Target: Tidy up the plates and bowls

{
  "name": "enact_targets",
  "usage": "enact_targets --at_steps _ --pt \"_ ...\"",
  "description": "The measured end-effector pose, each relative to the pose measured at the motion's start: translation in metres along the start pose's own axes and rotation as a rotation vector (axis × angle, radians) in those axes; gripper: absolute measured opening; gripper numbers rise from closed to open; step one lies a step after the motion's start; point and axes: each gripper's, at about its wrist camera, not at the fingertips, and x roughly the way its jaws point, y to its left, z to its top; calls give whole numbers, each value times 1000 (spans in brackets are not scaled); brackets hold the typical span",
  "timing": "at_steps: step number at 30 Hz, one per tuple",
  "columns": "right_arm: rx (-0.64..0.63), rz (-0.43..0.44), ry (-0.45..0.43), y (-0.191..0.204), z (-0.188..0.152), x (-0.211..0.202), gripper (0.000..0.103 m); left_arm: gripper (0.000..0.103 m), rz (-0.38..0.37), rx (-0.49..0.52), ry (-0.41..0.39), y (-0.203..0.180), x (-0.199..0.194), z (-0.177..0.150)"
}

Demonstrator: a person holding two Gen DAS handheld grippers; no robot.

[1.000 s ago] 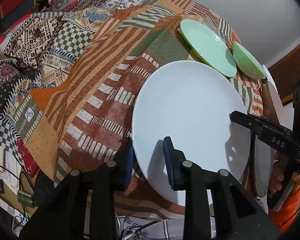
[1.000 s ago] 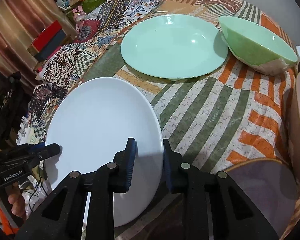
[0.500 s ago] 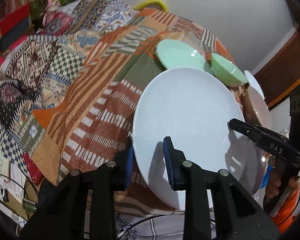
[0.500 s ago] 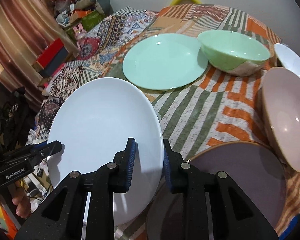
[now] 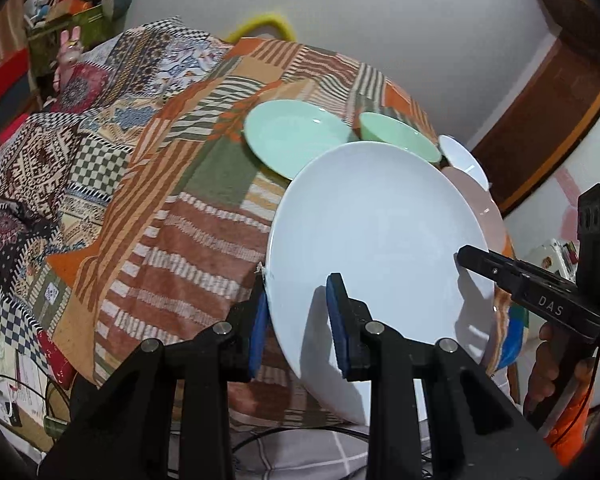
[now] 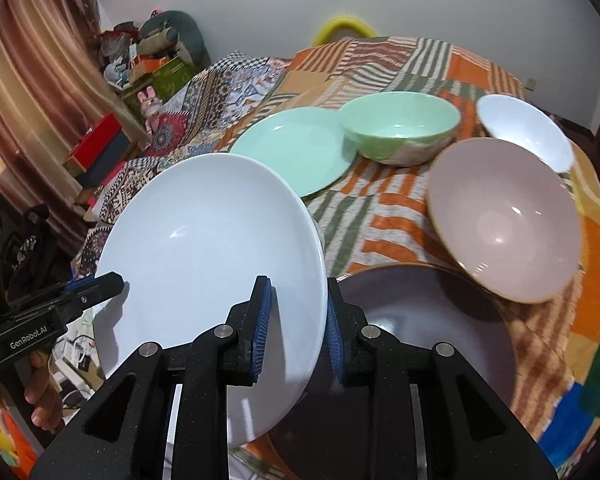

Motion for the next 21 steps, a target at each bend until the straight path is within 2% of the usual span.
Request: enact_targets --at_steps 11,21 --pt "59 -23 -27 -25 -22 -27 24 28 -32 59 28 -36 4 -8" --pt "125 -54 -41 -48 -43 -43 24 28 -50 100 92 -62 24 -16"
